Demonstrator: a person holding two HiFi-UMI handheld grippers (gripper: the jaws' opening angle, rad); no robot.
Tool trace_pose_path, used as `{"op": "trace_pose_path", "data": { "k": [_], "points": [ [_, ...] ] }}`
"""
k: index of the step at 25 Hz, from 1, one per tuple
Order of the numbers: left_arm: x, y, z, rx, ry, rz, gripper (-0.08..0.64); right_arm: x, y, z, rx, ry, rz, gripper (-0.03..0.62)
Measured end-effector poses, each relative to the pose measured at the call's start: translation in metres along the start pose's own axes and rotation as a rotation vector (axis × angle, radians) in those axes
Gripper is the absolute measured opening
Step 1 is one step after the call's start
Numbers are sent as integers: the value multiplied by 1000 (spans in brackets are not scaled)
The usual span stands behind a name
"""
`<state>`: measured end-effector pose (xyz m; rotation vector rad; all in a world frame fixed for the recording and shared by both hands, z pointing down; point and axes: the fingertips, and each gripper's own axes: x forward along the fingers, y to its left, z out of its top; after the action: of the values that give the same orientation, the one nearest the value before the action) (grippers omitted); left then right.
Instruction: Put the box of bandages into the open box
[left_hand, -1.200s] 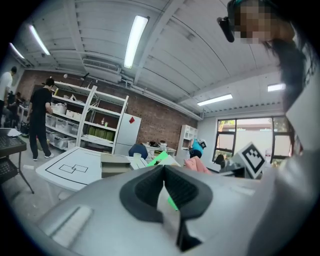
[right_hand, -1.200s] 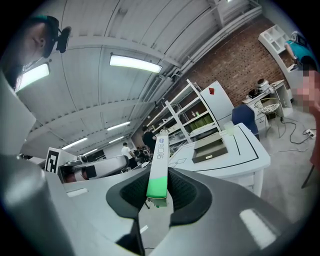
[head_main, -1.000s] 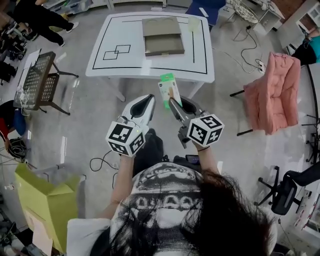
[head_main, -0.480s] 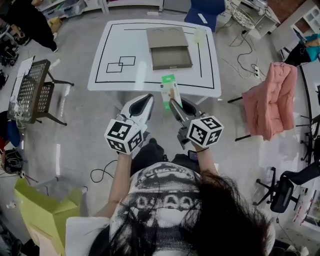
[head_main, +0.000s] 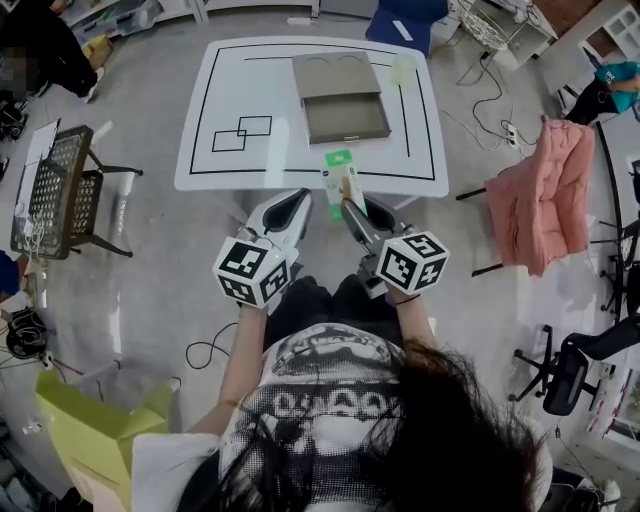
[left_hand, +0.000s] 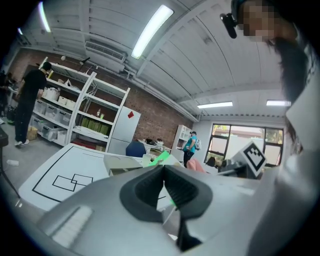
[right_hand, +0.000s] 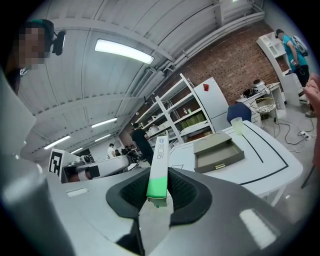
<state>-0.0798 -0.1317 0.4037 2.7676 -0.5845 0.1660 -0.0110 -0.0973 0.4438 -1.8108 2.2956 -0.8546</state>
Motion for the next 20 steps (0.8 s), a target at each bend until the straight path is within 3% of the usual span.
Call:
{"op": "trace_pose_path", "data": {
  "k": [8,20],
  "points": [
    [19,8,1,-3,14,-28,0,14,-17,12,4,-4,-24,95],
    [61,36,10,-16,20,28,0,43,-64,32,20,28,-3,95]
  ]
}}
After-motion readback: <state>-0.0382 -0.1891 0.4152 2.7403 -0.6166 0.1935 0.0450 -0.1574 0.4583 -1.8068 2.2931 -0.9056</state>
